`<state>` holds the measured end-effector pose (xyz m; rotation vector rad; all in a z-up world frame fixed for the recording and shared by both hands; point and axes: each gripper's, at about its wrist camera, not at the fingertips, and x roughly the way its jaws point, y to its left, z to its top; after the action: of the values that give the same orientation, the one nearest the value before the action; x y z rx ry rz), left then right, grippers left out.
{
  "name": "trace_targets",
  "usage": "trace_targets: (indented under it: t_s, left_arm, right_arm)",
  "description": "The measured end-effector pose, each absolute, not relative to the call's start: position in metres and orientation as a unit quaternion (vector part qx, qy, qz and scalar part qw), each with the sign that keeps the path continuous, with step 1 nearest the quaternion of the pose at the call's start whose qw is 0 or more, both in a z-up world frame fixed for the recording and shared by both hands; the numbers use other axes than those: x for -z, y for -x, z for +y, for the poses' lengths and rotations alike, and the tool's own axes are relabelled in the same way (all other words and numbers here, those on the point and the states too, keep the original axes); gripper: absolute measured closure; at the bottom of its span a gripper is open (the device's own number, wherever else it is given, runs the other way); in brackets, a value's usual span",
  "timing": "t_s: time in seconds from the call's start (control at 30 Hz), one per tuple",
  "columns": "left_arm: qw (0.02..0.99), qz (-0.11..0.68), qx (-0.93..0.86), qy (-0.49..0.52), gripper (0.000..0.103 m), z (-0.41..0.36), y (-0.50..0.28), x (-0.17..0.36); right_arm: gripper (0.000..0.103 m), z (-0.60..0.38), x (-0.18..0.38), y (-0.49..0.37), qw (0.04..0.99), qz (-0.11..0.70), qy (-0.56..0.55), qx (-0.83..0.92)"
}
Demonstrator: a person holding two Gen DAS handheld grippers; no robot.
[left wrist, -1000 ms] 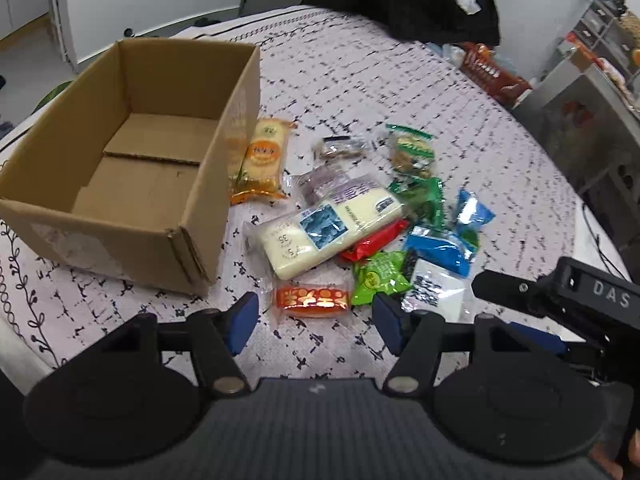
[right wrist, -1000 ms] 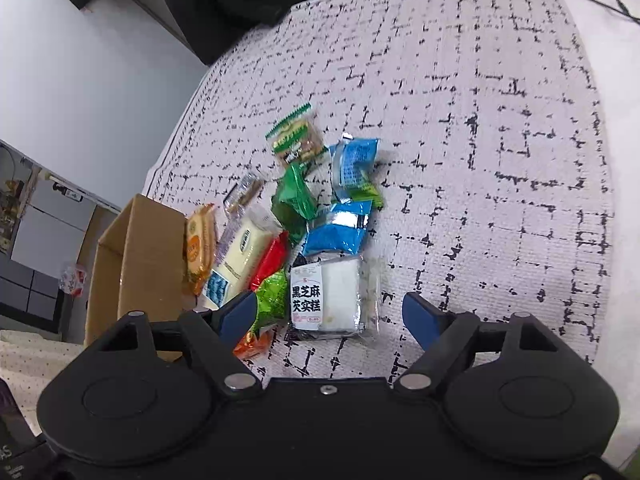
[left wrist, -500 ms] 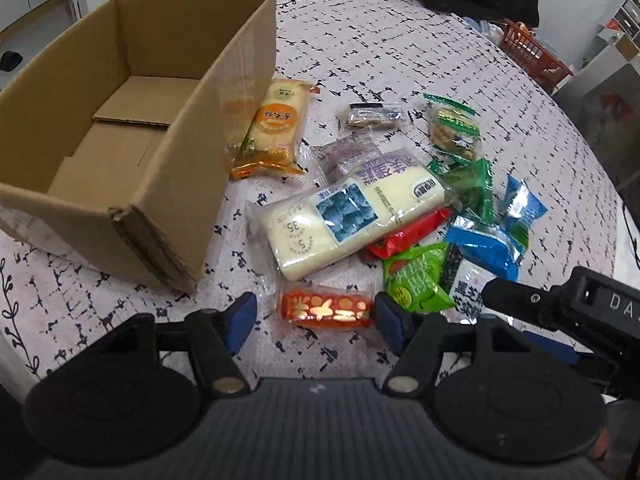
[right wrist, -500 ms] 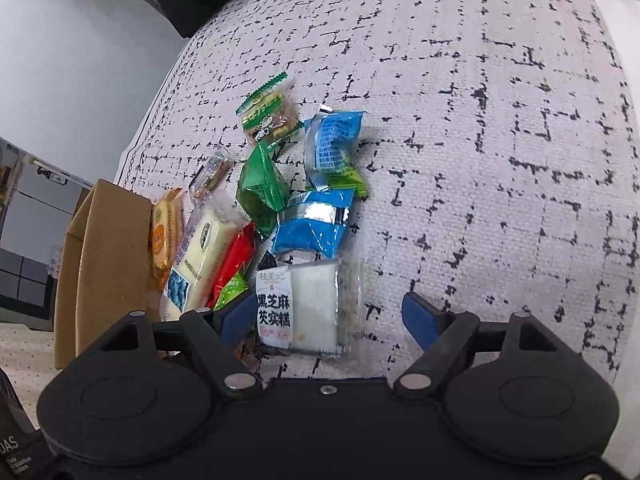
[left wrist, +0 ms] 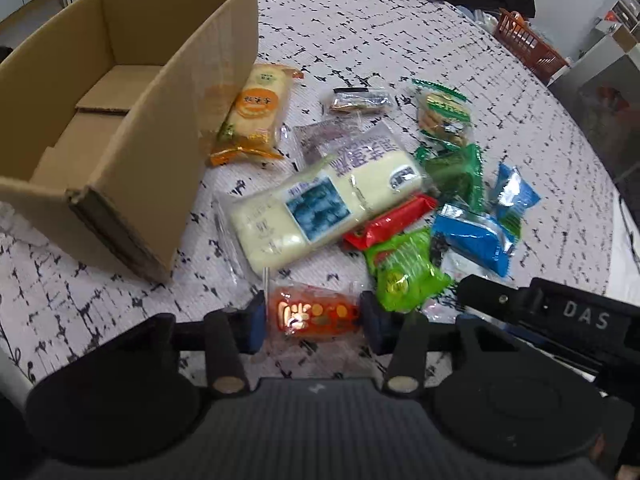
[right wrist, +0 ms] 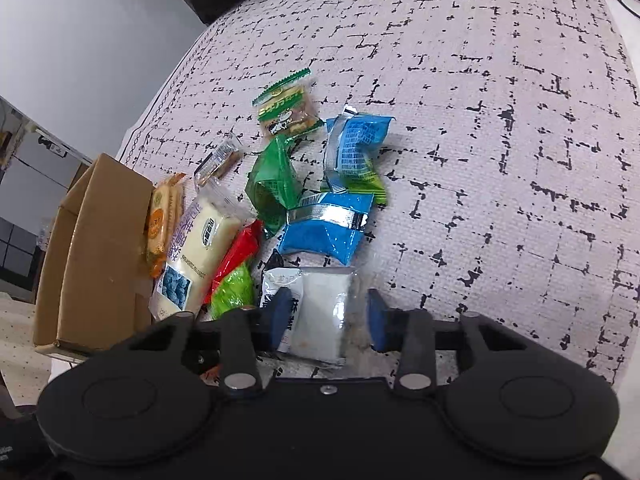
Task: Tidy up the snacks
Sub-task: 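Grasp the red-orange snack packet with the left tool while the right tool grasps the white sesame-cake packet, then carry the red-orange packet in the left tool while the right tool carries the white packet over the box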
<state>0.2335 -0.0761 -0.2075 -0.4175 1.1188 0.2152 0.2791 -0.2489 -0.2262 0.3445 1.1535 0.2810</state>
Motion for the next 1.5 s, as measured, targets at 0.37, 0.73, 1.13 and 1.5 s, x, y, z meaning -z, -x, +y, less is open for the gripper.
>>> trace_targets:
  t_s: [0.37,0.73,1.13,1.5]
  left_arm:
    - [0.84,0.496,-0.1,0.198,0.058,-0.075,-0.204,0.169]
    - [0.862,0.452,-0.103,0.206,0.058,-0.064,-0.175,0.118]
    - [0.876,0.418,-0.091,0.221,0.058,-0.045,-0.148,0.084]
    - [0.882,0.393,-0.092,0.243,0.058,-0.017,-0.131,0.066]
  right_arm:
    - [0.085,-0.259,0.201,-0.262,0.832,0.504,-0.18,-0.146]
    - [0.09,-0.26,0.165,-0.239,0.859,0.463,-0.161,-0.148]
    - [0.092,-0.248,0.121,-0.21,0.883,0.425,-0.146,-0.136]
    - [0.092,-0.224,0.089,-0.193,0.894,0.403,-0.136,-0.141]
